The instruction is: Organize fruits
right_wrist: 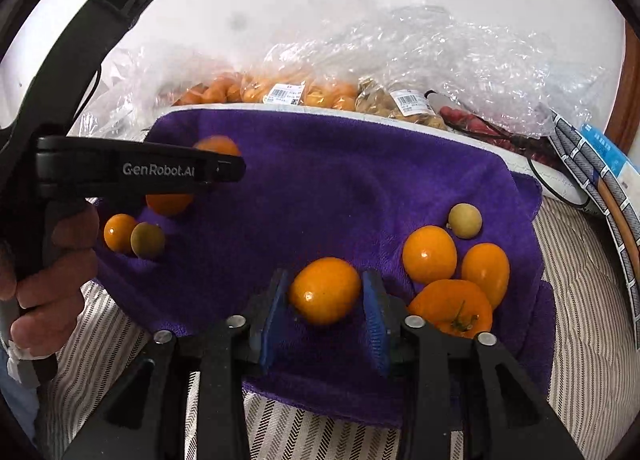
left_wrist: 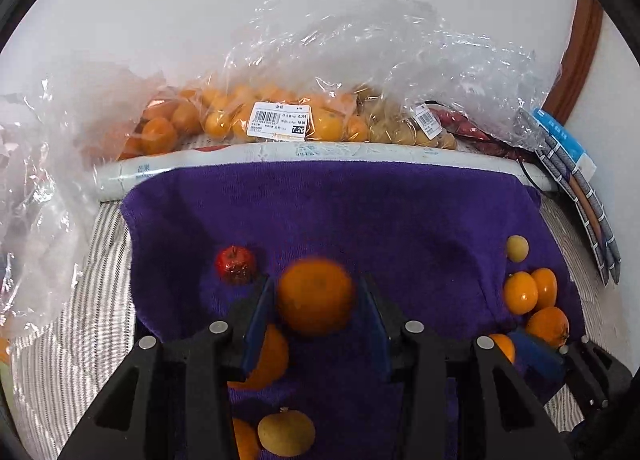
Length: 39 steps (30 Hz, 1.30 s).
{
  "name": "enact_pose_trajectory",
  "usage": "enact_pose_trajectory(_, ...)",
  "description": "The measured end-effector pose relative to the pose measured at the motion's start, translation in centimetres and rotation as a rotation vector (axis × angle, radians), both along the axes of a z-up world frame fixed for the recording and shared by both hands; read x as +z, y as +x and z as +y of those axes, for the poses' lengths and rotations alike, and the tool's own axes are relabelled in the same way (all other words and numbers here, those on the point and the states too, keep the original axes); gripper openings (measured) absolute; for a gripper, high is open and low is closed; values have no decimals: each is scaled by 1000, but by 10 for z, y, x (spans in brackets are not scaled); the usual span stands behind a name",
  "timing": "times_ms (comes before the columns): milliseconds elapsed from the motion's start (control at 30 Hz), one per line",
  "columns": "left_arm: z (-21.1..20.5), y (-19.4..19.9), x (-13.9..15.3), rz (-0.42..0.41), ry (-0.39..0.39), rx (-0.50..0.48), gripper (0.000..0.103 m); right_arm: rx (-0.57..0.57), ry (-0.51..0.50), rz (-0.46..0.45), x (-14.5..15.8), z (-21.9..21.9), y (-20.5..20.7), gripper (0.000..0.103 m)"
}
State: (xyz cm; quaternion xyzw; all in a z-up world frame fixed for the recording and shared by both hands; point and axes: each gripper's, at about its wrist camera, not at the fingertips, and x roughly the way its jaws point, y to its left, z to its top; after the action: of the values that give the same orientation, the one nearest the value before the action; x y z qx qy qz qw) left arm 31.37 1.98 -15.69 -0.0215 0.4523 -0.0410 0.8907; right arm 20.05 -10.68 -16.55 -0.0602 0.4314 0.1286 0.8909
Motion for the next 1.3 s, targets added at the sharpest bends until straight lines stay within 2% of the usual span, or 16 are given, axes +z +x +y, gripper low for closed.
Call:
enact_pose_trajectory(33,1,-2,4,-4,7,6,48,3,11,-11,3,-1,-2,52)
enact_pose_trajectory(67,2,-4,7,-7,4,9,49,5,22,-18,5,-3,-4,54)
enact_pose_trajectory(167,8,-26,25,-27,-21,16,52,-6,27,-45,25,-6,-16,55)
enact_pose_trajectory(300,11,-66,52,-85,19,25,57,-64,27,-98,61,-12,-44,63)
enact_pose_trajectory(400,14,-100,68,-111,-6,55,57,-140,-19,-118,86,-20,-76,63)
enact_pose_trajectory(467,15,-129,78,-140,-24,65,58,-180,0,-106,100,-29,-98,63)
enact_pose_trajectory(667,13,-197,100,-192,-34,73,76,-256,40,-103,131,-48,-159,63)
enact_pose_trajectory(700,11,-208,103,-202,-30,69,82,-268,52,-102,135,-50,-167,63)
enact_pose_trajectory(767,6,-225,109,-223,-18,73,85,-281,66,-116,142,-54,-181,65)
enact_pose_trajectory(800,5,-234,112,-235,-10,78,87,-293,56,-131,146,-56,-190,75)
enact_pose_trajectory(867,3,-247,117,-256,-4,83,90,-314,34,-168,152,-57,-206,85)
enact_pose_trajectory(967,-1,-265,121,-272,4,84,91,-313,34,-186,157,-59,-222,94)
enact_pose_trajectory(1100,-6,-281,121,-280,12,86,91,-316,32,-194,161,-61,-238,98)
enact_pose_trajectory(1300,-6,-291,122,-286,17,101,91,-314,24,-197,162,-60,-249,98)
